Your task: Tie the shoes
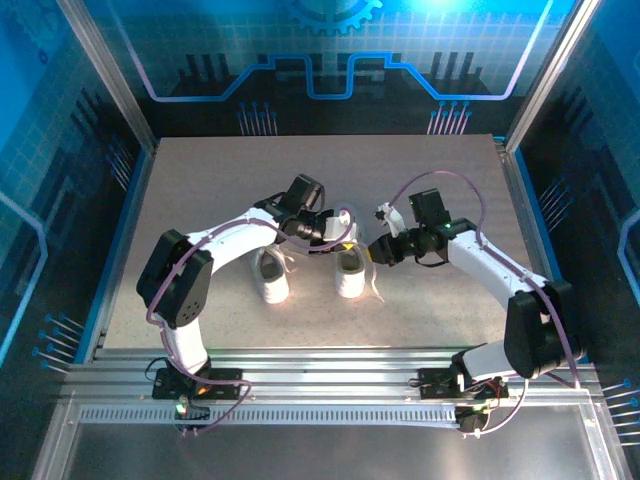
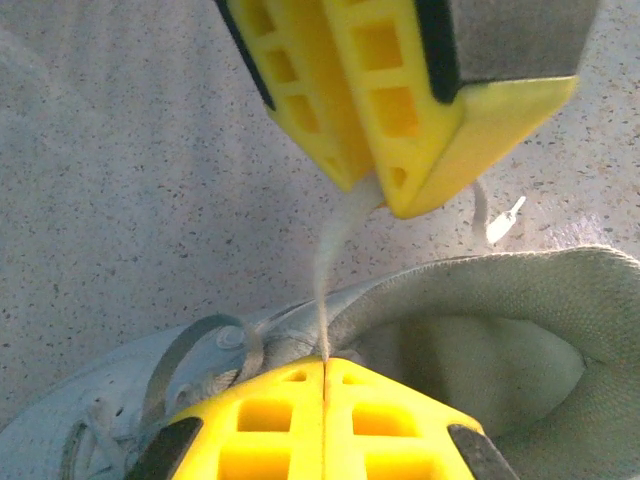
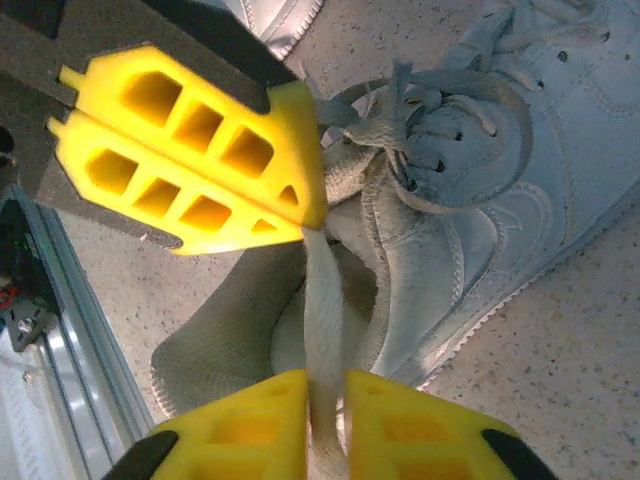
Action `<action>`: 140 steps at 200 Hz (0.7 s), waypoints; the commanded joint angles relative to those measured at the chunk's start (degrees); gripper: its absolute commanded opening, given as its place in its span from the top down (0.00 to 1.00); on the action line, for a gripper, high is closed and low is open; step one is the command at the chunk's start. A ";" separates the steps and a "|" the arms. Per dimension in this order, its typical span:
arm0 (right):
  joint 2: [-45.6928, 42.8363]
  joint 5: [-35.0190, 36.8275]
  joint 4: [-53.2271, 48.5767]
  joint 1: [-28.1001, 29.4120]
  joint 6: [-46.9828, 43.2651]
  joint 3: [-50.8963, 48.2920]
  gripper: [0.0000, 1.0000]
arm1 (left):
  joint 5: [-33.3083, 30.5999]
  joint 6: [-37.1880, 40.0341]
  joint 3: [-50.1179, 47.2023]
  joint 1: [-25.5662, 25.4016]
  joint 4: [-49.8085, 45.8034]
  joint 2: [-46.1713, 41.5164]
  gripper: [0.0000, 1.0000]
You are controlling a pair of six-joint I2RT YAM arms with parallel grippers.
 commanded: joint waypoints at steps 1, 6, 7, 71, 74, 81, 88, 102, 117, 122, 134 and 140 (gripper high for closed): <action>0.89 0.50 0.14 -2.16 3.09 2.69 0.64 | 0.32 0.64 -1.67 -0.41 0.59 -1.39 1.00; 1.17 0.93 0.04 -2.67 4.08 3.24 0.63 | 0.24 0.68 -1.86 -0.44 0.54 -1.58 1.00; 1.23 1.02 -0.02 -2.79 4.24 3.35 0.62 | 0.23 0.68 -1.88 -0.41 0.58 -1.58 1.00; 11.73 -1.13 1.69 -7.41 19.19 10.47 0.60 | 0.05 1.10 -3.23 -0.85 1.06 -2.72 1.00; 12.41 -1.63 1.90 -7.34 19.68 10.87 0.60 | 0.05 1.04 -3.22 -0.94 1.00 -2.72 1.00; 13.88 -2.84 2.70 -7.13 20.71 11.52 0.61 | -0.01 1.08 -3.31 -1.04 1.04 -2.83 1.00; 15.03 -4.04 3.42 -6.83 21.63 12.16 0.61 | -0.16 1.12 -3.40 -1.12 1.14 -2.94 1.00; 16.95 -5.89 4.92 -5.89 23.15 13.22 0.61 | -0.39 1.21 -3.64 -1.21 1.07 -3.21 1.00; 18.60 -6.35 4.77 -4.83 23.52 14.45 0.61 | -0.47 1.28 -3.80 -1.35 1.09 -3.45 1.00; 19.01 -6.40 4.52 -4.61 23.42 14.75 0.61 | -0.48 1.30 -3.84 -1.32 0.99 -3.48 1.00; 19.86 -6.76 4.49 -4.16 23.59 15.10 0.61 | -0.47 1.30 -3.84 -1.34 1.00 -3.69 1.00; 20.26 -6.88 4.67 -3.99 23.78 15.15 0.61 | -0.48 1.30 -3.84 -1.30 1.12 -3.79 1.00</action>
